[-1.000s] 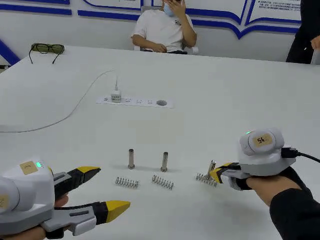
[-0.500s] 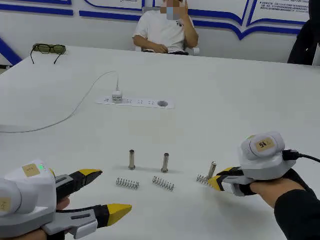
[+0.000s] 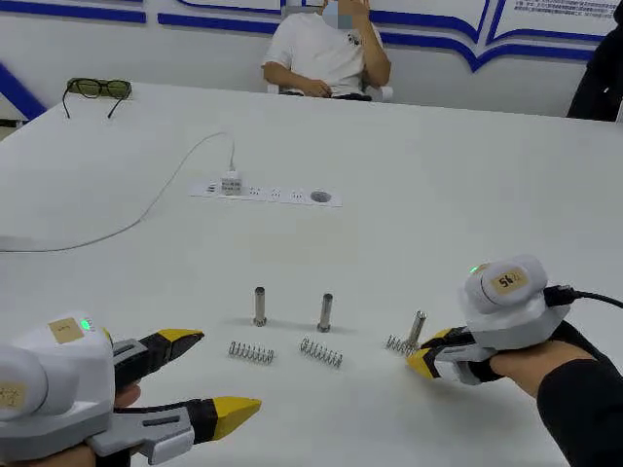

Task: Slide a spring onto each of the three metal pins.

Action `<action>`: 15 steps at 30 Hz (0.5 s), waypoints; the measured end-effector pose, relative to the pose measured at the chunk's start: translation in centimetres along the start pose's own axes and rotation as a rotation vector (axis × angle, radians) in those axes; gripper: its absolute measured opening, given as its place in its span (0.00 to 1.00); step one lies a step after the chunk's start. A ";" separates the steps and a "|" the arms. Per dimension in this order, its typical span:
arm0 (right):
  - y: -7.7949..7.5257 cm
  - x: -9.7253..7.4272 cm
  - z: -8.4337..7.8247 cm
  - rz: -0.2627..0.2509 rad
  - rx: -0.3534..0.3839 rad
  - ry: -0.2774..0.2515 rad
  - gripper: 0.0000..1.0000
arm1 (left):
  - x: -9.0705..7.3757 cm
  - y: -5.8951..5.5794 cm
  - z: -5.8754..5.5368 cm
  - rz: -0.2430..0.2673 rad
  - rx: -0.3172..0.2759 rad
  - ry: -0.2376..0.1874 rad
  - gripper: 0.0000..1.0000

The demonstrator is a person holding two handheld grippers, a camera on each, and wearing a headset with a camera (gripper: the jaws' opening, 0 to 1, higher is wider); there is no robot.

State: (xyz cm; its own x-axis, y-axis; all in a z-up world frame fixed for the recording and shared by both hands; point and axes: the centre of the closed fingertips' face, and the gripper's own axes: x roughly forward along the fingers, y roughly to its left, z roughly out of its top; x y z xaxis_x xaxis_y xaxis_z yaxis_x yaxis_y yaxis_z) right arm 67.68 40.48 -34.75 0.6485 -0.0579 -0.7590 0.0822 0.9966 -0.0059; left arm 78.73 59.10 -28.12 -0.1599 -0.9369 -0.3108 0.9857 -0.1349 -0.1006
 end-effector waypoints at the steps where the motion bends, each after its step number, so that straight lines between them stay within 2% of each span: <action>1: 0.1 0.0 -0.1 0.004 0.000 0.002 0.17 | 0.0 0.0 -0.1 -0.001 -0.001 0.001 0.67; 6: 0.2 0.1 -0.3 0.009 -0.005 0.011 0.16 | 0.1 -0.2 -0.3 -0.007 -0.003 0.007 0.67; 15: 0.2 0.1 -0.4 0.010 0.037 0.006 0.12 | 0.5 -0.6 -0.7 -0.026 -0.002 0.014 0.66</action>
State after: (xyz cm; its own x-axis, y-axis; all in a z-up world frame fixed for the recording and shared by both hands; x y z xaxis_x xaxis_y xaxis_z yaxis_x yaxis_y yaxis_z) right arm 67.52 40.66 -35.08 0.6452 -0.0472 -0.7625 0.1037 0.9943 0.0262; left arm 78.02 58.94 -28.83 -0.1860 -0.9286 -0.3211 0.9812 -0.1582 -0.1108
